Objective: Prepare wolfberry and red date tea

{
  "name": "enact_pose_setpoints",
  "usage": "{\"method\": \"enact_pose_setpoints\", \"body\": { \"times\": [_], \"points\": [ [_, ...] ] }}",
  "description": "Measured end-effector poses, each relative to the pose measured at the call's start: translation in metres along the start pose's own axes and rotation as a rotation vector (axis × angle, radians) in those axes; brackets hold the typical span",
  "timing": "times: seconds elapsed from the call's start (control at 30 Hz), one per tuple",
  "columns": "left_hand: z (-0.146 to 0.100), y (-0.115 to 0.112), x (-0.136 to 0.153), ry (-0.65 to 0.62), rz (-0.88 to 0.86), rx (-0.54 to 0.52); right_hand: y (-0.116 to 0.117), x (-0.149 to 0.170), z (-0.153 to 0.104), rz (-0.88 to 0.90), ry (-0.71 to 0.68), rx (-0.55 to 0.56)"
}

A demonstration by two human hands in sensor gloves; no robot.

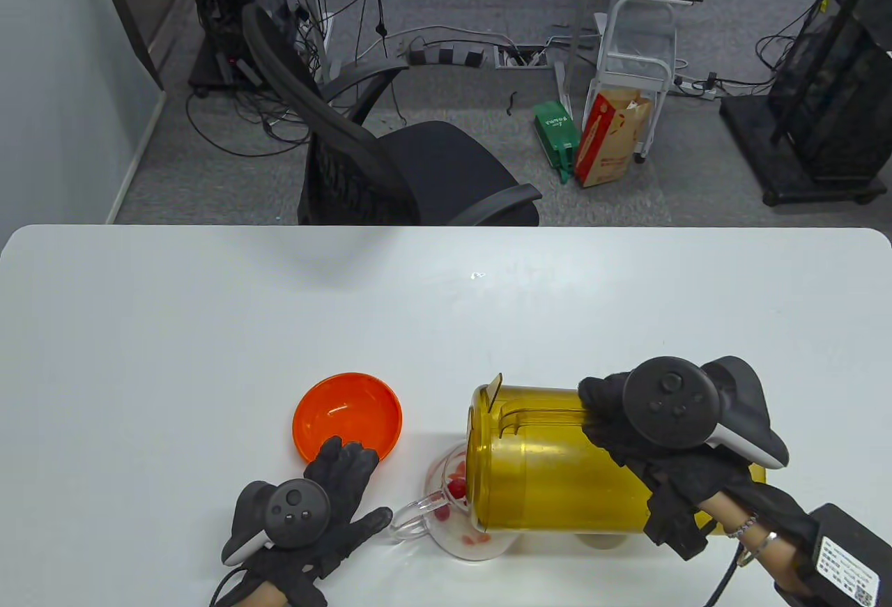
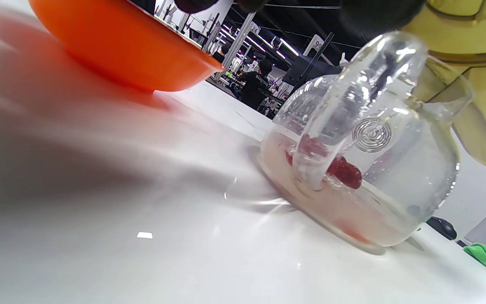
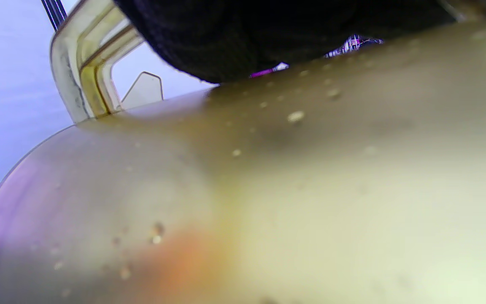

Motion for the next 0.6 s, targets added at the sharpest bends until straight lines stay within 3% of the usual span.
{"method": "enact_pose_setpoints", "body": {
  "times": [0.6],
  "points": [
    [0.0000, 0.0001, 0.0000, -0.001, 0.001, -0.001, 0.0003, -0.0015, 0.0005, -0.008, -0.002, -0.005]
  ]
}}
Point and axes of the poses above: the tracker on the back of each hand, its own x axis roughly to the little-finger side, its own z axis roughly from the wrist to the fingertips, y = z × x, the point moved 5 cm from there along z, roughly from the wrist to the fingertips, and after that the axes turned 8 degrees about -x, right-handed, at the moved point
